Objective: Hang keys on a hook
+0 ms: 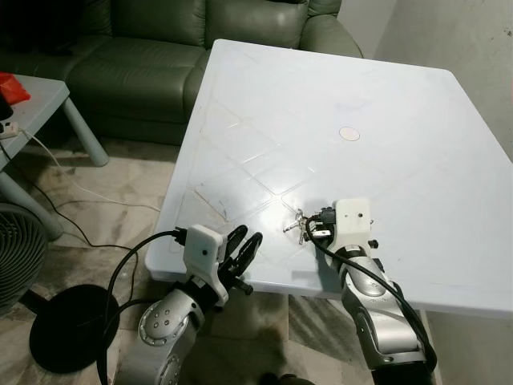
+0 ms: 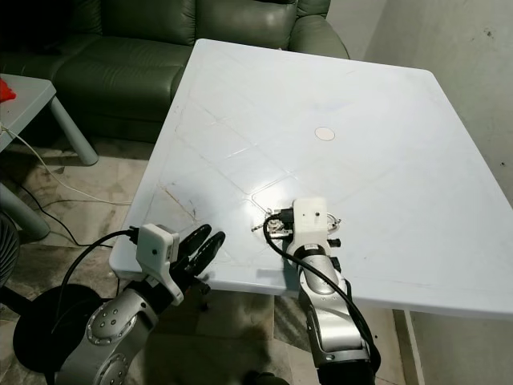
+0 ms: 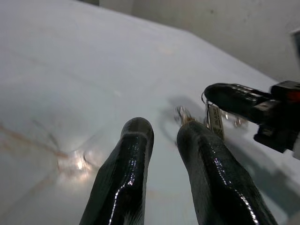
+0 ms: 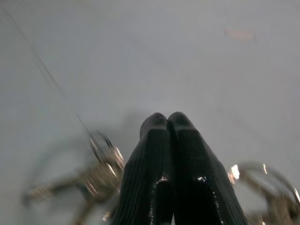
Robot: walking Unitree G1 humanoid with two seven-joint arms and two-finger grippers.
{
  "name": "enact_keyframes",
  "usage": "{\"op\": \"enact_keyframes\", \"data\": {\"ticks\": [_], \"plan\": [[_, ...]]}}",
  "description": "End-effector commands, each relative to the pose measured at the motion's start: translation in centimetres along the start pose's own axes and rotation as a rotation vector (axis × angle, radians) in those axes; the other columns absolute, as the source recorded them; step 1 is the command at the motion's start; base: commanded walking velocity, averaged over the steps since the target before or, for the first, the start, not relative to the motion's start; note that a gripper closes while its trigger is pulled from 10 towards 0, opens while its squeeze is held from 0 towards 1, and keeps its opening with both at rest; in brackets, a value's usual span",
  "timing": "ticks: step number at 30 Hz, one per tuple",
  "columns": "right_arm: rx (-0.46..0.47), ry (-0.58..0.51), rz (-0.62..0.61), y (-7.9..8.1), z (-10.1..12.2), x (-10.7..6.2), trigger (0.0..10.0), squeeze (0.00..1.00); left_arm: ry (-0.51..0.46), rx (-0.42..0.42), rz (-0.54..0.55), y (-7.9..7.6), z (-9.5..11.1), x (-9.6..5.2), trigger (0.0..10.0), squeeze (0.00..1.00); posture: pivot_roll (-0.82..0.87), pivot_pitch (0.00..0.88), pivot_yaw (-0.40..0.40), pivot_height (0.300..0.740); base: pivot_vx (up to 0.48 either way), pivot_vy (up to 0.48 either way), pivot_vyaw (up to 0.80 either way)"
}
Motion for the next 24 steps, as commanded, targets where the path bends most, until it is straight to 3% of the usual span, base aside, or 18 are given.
{"op": "enact_keyframes", "data": {"ticks": [1, 2, 7, 16, 21, 24], "plan": [[0.028, -0.090, 0.020, -0.4, 1.5, -0.1, 10.0, 0.00, -0.030, -0.002, 0.015, 0.2, 0.9, 0.3, 10.0, 0.00, -0.03, 0.144, -0.080, 0.740, 0.000, 0.000, 0.00], [0.033, -0.152, 0.028, -0.7, 2.4, -0.1, 10.0, 0.00, -0.059, -0.007, 0.026, 0.6, 1.8, 0.7, 10.0, 0.00, -0.03, 0.137, -0.080, 0.740, 0.000, 0.000, 0.00], [0.097, -0.250, 0.040, -1.8, 4.0, 0.0, 10.0, 0.00, -0.149, 0.008, 0.054, 2.0, 4.7, 1.5, 10.0, 0.00, -0.04, 0.099, -0.073, 0.740, 0.000, 0.000, 0.00], [0.167, -0.339, 0.069, -3.2, 5.5, 0.3, 10.0, 0.00, -0.325, 0.038, 0.163, 5.5, 10.1, 2.1, 10.0, 0.00, -0.04, 0.038, -0.065, 0.740, 0.000, 0.000, 0.00], [0.152, -0.356, 0.020, -4.5, 5.3, 0.5, 10.0, 0.00, -0.366, 0.014, 0.264, 7.9, 11.0, 1.7, 10.0, 0.00, -0.04, 0.004, -0.052, 0.740, 0.000, 0.000, 0.00], [0.086, -0.328, -0.018, -5.0, 4.2, 0.5, 10.0, 0.00, -0.360, 0.016, 0.308, 9.1, 10.6, 1.4, 10.0, 0.00, -0.04, 0.000, -0.048, 0.740, 0.000, 0.000, 0.00]]}}
Point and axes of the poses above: a point about 5 cm out from each wrist's last joint towards the gripper, its own x axis pointing out of the wrist towards the gripper, its own z axis along the axis of the wrist's last joint, y = z × x, the point moved 4 cm from there along x, pointing out of the wrist towards the gripper, and after that the axes turned 15 degrees about -x, right-handed, at the moved point
